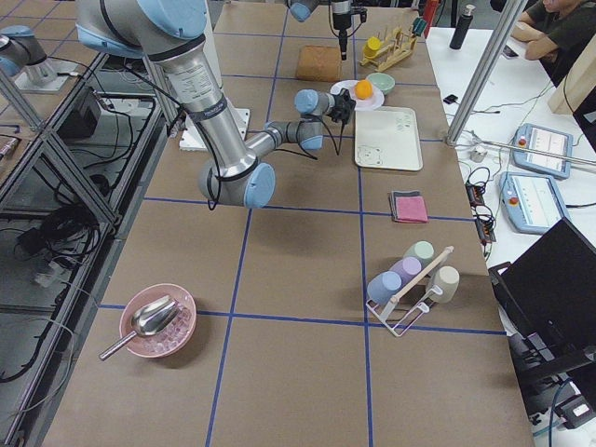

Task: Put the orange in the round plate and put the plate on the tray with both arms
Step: 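Slide the plate with the right gripper onto the cream bear tray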

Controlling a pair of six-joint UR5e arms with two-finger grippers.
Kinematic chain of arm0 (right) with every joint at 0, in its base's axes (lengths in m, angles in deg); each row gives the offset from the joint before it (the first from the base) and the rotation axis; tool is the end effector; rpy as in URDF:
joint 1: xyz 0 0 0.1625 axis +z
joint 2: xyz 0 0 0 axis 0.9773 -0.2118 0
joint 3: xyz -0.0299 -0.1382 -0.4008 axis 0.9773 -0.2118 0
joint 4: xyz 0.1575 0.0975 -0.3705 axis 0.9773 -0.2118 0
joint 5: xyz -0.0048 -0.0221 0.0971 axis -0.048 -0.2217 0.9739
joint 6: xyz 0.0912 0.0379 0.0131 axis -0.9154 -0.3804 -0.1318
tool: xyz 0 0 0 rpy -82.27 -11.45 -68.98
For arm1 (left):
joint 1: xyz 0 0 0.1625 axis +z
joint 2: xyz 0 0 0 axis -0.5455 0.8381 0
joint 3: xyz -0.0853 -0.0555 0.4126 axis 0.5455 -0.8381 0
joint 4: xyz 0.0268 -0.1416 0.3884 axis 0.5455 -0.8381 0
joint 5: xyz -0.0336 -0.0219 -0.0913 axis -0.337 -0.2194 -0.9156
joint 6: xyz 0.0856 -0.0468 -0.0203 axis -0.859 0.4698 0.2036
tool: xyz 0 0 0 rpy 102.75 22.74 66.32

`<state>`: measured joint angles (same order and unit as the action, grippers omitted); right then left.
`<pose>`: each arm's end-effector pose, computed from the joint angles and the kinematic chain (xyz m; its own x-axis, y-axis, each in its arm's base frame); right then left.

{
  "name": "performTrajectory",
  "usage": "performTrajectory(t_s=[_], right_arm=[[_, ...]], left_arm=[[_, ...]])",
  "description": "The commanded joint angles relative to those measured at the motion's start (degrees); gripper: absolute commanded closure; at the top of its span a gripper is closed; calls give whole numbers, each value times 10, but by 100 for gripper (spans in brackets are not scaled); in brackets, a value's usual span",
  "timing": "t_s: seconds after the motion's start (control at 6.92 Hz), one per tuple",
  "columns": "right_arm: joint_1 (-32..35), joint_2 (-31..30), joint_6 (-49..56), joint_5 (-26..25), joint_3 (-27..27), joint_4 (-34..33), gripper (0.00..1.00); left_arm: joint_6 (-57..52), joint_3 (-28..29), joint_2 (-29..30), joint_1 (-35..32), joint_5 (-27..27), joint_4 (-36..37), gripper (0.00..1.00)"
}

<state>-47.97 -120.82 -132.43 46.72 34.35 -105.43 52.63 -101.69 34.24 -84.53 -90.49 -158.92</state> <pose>-0.5607 -0.4903 0.2363 -0.2272 0.2630 0.9376 -0.5662 0.7477 -0.3470 0.3018 -0.5108 0.3017 0.5848 0.0528 -0.8094 0.1183 0.9817 0.1495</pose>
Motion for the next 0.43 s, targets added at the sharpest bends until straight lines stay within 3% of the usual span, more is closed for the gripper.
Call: performTrajectory(t_s=[0.0,0.29], right_arm=[[17,45,-30,-50,-64,-71,89],[25,46,-65,-84,-90,-118,85]], left_arm=[[-30,0,-11,-10,1,0,2],[-30,0,-11,-10,1,-1,2]])
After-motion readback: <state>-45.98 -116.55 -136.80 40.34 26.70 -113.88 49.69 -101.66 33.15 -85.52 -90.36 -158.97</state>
